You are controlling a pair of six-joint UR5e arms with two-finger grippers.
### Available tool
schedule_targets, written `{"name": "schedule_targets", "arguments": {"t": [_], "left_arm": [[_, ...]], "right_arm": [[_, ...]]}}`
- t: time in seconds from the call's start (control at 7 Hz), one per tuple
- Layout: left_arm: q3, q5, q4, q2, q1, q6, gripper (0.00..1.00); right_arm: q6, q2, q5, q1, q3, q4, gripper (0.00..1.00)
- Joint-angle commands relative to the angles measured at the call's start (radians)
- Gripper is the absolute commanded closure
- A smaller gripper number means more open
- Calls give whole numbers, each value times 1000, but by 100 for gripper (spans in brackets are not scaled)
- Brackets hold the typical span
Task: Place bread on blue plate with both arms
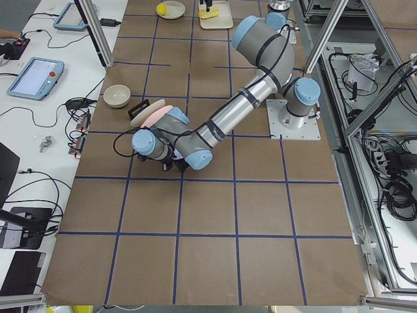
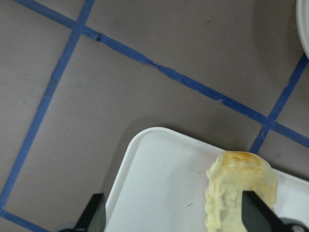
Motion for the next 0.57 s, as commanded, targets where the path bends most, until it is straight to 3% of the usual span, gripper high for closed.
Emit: {"name": "schedule_targets", "arguments": {"t": [0.0, 0.29, 0.43], "left_arm": [[53, 6, -10, 1, 0, 1, 88], [126, 12, -81, -7, 2, 8, 92], [126, 14, -83, -1, 9, 9, 93]], "right_arm": [[-115, 112, 52, -116, 10, -73, 2], [-155, 186, 53, -148, 11, -180, 2], [-158, 187, 42, -166, 19, -173, 10]]}}
